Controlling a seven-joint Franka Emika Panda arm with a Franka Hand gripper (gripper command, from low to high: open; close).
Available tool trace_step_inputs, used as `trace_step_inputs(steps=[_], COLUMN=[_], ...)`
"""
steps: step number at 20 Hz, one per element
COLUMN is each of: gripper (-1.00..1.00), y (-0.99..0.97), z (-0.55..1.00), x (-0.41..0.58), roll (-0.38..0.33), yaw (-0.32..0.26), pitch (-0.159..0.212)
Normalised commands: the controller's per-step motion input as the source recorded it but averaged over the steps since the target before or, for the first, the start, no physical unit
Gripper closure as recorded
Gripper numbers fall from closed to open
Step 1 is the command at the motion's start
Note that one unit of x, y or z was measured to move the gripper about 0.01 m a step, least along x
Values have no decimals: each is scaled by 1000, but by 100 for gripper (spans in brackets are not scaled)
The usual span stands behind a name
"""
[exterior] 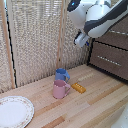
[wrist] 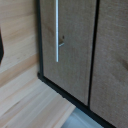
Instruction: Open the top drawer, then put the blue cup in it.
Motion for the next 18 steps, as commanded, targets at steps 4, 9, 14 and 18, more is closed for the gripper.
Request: trace_step_inputs(steps=[4, 9, 14, 18], gripper=[-100, -100, -100, -100], y=[-273, -303, -314, -340], z=[2, 0, 0, 0], x=[-148, -48, -47, -76], roll=[-365, -375, -375, -375], yaw=[109, 80, 85, 87], pitch=[0, 0, -3, -6])
